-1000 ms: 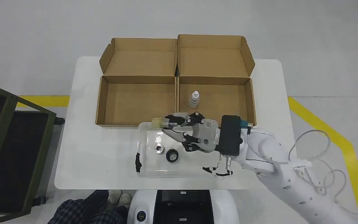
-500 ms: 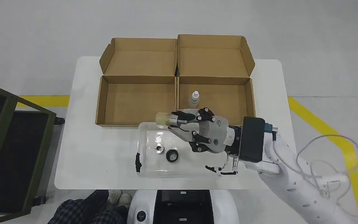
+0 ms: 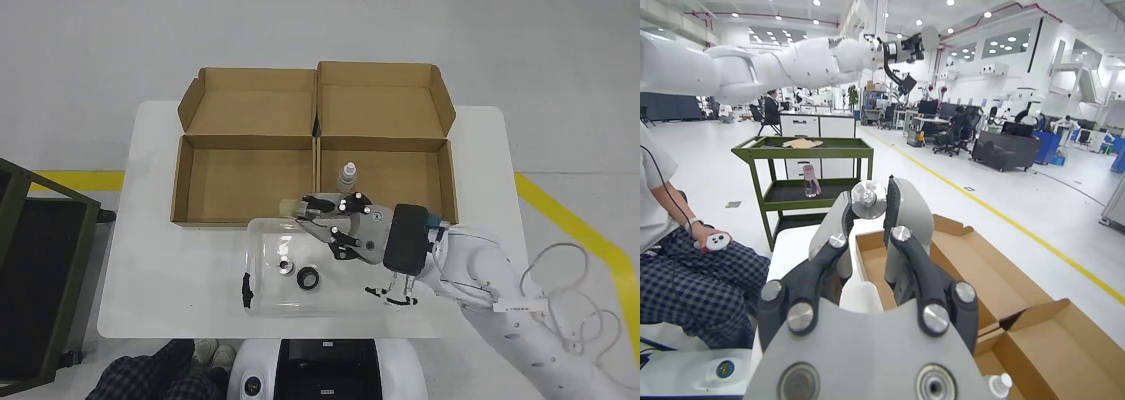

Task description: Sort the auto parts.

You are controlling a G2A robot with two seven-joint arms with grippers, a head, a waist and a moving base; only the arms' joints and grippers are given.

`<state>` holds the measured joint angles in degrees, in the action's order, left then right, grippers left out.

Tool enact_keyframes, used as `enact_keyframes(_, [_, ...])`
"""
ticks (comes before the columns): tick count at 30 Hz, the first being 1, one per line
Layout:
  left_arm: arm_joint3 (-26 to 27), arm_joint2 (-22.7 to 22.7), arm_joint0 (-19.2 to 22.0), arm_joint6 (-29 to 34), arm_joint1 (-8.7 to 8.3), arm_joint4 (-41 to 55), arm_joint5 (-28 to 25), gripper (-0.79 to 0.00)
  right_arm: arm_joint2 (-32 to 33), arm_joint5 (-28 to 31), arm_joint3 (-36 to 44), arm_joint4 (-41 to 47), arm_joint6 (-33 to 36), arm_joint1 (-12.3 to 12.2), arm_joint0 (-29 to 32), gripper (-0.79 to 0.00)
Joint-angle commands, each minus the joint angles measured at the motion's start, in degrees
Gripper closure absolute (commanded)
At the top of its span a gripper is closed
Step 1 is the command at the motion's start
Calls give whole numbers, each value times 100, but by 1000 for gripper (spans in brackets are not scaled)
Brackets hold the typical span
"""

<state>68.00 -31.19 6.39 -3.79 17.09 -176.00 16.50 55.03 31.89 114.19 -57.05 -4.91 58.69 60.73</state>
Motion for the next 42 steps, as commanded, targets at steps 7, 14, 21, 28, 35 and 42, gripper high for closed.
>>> enact_keyframes(7, [0,0,0,0,0,0,0,-785,371,-259,-509,49,412,-7,96,0])
enact_keyframes(14, [0,0,0,0,0,0,0,-785,891,-532,-817,14,977,-68,280,0])
enact_keyframes(21, [0,0,0,0,0,0,0,-785,1278,-682,-935,-220,1645,-130,517,0])
enact_keyframes(28, [0,0,0,0,0,0,0,-785,1177,-558,-1180,-529,2530,-124,313,0])
enact_keyframes(35, [0,0,0,0,0,0,0,-785,781,-607,-1919,-564,3097,-10,-232,0])
enact_keyframes(42, [0,0,0,0,0,0,0,-785,428,-413,-2653,-266,3231,133,-805,0])
